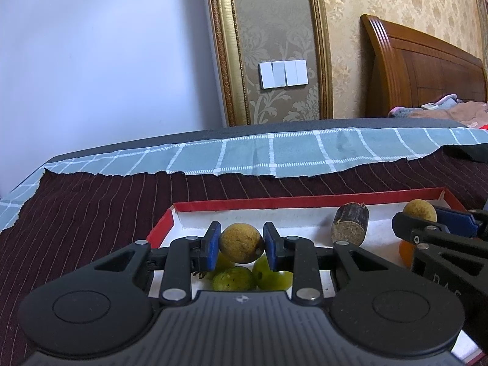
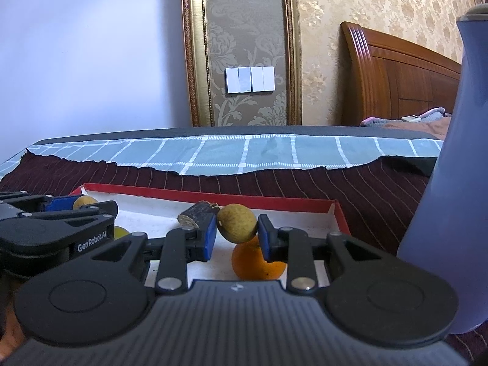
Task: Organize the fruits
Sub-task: 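Hold both tan round fruits above the tray and lower them with both tools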
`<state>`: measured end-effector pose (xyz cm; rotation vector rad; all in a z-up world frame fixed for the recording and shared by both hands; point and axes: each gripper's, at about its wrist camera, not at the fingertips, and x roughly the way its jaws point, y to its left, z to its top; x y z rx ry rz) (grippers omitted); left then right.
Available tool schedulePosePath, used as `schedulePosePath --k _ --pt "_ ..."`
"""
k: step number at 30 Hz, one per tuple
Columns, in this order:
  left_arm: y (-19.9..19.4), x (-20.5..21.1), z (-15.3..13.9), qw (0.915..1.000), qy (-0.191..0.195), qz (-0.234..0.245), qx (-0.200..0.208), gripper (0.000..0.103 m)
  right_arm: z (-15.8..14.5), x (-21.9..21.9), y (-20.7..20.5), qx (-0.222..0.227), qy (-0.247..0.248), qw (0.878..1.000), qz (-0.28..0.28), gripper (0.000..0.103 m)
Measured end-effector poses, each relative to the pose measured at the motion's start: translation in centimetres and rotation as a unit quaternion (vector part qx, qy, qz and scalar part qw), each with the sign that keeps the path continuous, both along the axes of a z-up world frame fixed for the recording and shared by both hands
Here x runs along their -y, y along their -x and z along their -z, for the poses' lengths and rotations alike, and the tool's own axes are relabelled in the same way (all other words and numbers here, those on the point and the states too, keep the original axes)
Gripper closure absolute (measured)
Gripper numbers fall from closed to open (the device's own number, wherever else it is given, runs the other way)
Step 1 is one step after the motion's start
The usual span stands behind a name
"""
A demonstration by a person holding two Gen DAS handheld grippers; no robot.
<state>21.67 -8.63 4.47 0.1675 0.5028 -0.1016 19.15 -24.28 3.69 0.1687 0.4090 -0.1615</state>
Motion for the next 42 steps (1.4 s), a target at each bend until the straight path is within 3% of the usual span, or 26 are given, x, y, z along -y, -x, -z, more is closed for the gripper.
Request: schedulePosePath --k 39,42 --pt "-0.16 -0.01 0.18 1.0000 -0.002 -0.006 -0.002 0.074 0.09 -0.21 0.03 -0.006 0.008 1.000 0.001 0.075" --pt "-0.08 0.08 0.20 1.0000 -0.007 -0.006 0.000 0.074 0.06 -0.20 0.10 -0.004 0.009 1.000 0.003 0.065"
